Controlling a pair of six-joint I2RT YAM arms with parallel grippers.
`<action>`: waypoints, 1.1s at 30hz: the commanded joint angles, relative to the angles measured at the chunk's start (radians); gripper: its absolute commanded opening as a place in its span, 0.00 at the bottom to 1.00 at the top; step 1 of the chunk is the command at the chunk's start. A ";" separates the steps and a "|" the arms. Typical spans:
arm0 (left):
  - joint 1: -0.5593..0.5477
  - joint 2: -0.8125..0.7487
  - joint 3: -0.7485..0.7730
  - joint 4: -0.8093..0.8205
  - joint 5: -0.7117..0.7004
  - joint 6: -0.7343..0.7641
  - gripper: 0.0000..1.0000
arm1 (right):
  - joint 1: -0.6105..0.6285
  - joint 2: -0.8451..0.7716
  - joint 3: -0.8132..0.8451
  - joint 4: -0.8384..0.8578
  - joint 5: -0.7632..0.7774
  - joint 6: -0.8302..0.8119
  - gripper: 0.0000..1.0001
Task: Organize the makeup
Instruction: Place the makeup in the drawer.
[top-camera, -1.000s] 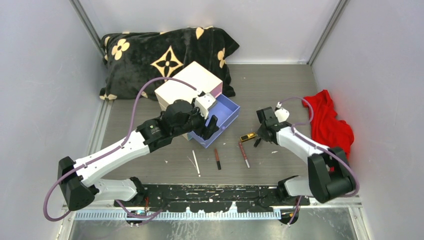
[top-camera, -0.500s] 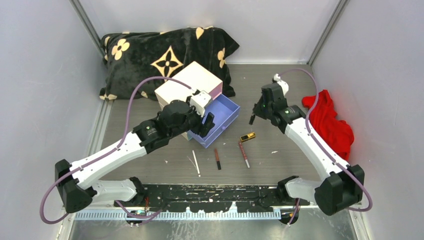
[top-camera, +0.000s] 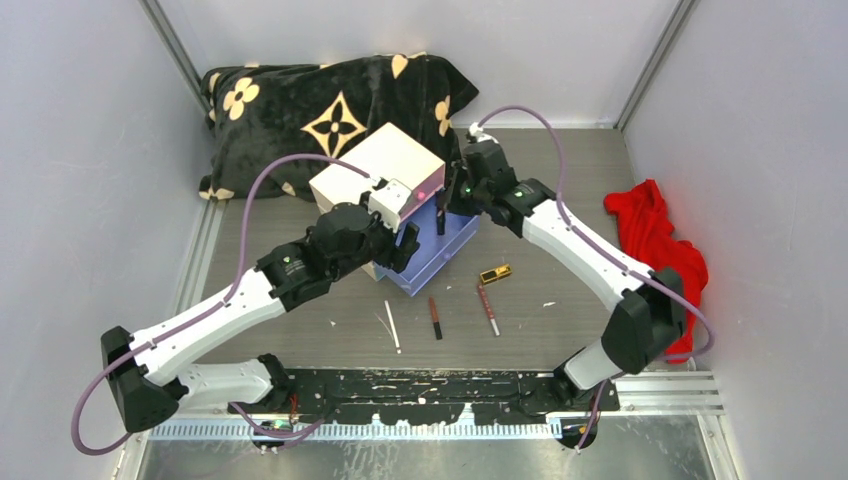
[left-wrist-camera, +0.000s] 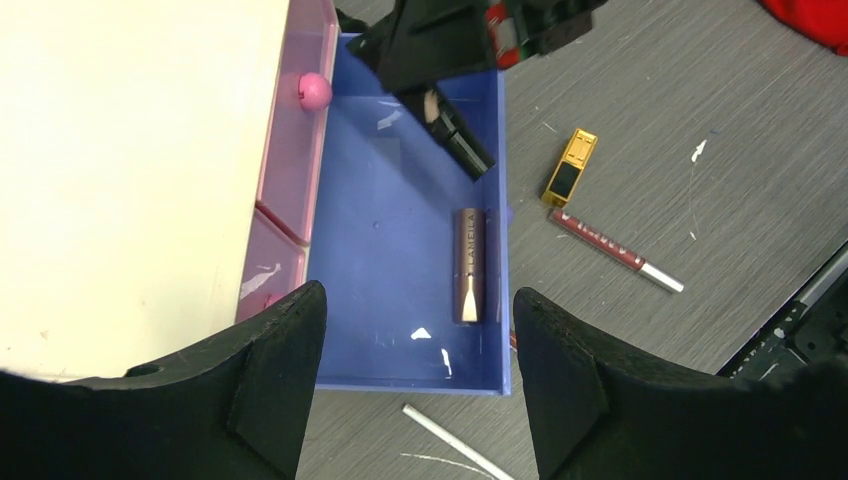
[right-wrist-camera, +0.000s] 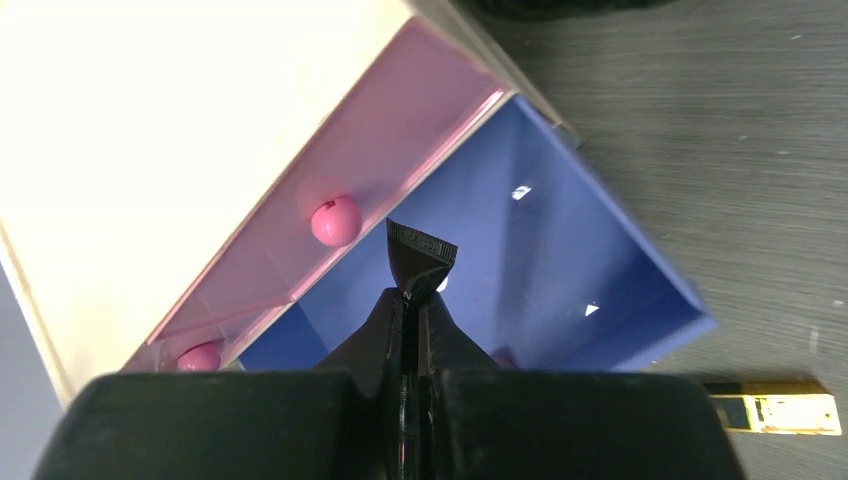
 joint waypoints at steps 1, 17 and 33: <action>-0.004 -0.045 -0.001 0.008 -0.030 -0.003 0.69 | 0.051 0.050 0.060 0.064 -0.031 0.019 0.01; -0.004 -0.034 0.000 0.005 -0.016 -0.005 0.69 | 0.069 0.064 0.031 0.063 -0.048 -0.022 0.26; -0.003 -0.029 -0.005 0.013 -0.011 -0.011 0.69 | 0.069 0.023 0.019 -0.009 0.030 -0.102 0.38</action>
